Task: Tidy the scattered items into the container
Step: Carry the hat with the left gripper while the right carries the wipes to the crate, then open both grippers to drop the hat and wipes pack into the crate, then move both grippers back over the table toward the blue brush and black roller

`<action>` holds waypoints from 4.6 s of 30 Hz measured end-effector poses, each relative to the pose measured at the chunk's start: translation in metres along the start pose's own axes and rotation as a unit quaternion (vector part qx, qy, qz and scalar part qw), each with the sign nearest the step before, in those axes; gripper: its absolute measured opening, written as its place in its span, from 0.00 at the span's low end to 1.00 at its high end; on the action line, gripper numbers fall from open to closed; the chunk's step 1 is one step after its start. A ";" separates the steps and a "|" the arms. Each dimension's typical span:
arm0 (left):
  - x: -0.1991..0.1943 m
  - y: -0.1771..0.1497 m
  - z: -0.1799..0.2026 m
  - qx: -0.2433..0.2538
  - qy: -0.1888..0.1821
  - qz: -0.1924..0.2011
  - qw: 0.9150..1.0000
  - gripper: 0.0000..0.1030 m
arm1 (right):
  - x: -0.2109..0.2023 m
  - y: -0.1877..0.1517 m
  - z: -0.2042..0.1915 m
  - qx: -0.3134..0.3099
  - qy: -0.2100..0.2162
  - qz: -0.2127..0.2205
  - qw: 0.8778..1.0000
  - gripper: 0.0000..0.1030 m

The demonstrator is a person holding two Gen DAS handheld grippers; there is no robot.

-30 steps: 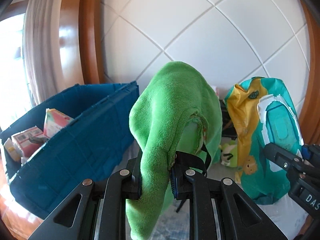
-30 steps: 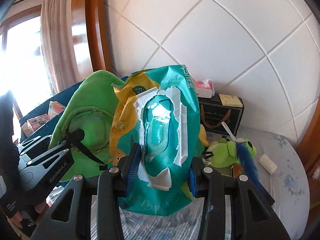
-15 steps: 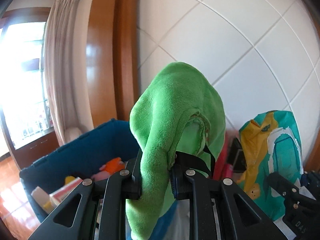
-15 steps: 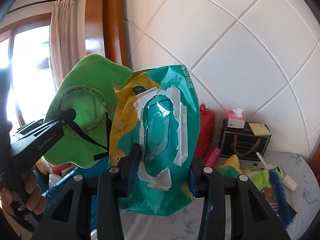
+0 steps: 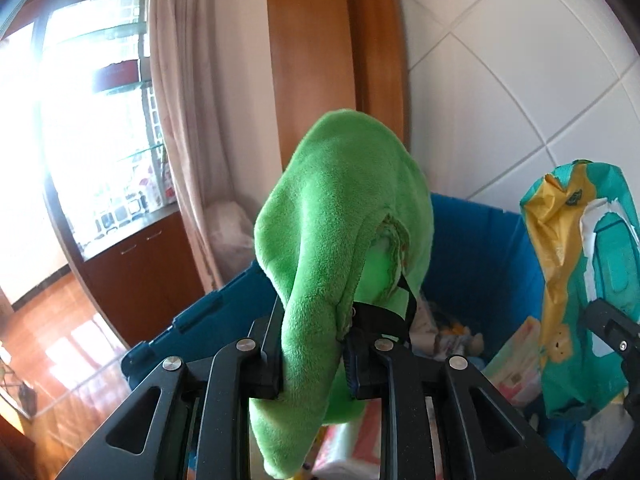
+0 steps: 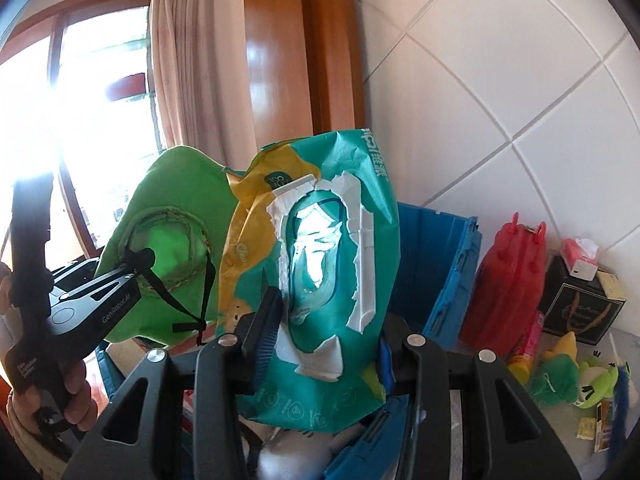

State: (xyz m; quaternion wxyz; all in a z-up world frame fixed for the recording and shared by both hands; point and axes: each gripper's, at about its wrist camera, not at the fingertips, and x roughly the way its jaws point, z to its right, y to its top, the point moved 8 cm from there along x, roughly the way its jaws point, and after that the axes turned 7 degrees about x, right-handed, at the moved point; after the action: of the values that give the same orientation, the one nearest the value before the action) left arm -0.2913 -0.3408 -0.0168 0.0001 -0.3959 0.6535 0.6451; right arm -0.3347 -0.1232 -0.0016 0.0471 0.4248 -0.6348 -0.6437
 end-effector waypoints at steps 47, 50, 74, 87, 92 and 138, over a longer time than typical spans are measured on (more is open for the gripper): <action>-0.037 -0.068 0.007 0.002 -0.055 -0.019 0.998 0.79 | 0.003 -0.056 -0.037 -0.024 -0.037 -0.073 0.996 0.75; -0.040 -0.067 0.015 0.007 -0.061 -0.016 0.998 0.79 | -0.001 -0.056 -0.031 -0.019 -0.040 -0.070 0.997 0.75; -0.101 -0.048 0.130 0.054 -0.093 0.027 0.994 0.80 | -0.068 -0.056 0.066 0.023 -0.064 -0.034 0.997 0.80; -0.174 -0.069 0.286 0.087 -0.142 0.047 0.985 0.84 | -0.160 -0.092 0.211 0.066 -0.105 -0.018 0.992 0.81; -0.194 -0.092 0.361 0.120 -0.173 0.035 0.977 0.84 | -0.200 -0.122 0.286 0.099 -0.141 -0.025 0.985 0.81; -0.142 -0.237 0.733 0.169 -0.227 -0.176 0.943 0.84 | -0.265 -0.280 0.678 0.192 -0.228 -0.165 0.940 1.00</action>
State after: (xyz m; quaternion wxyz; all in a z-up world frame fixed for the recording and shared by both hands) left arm -0.4458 0.3856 -0.2675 0.3294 -0.3417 0.6555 0.5874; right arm -0.4435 0.6156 -0.2253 -0.2878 0.3662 -0.6611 -0.5883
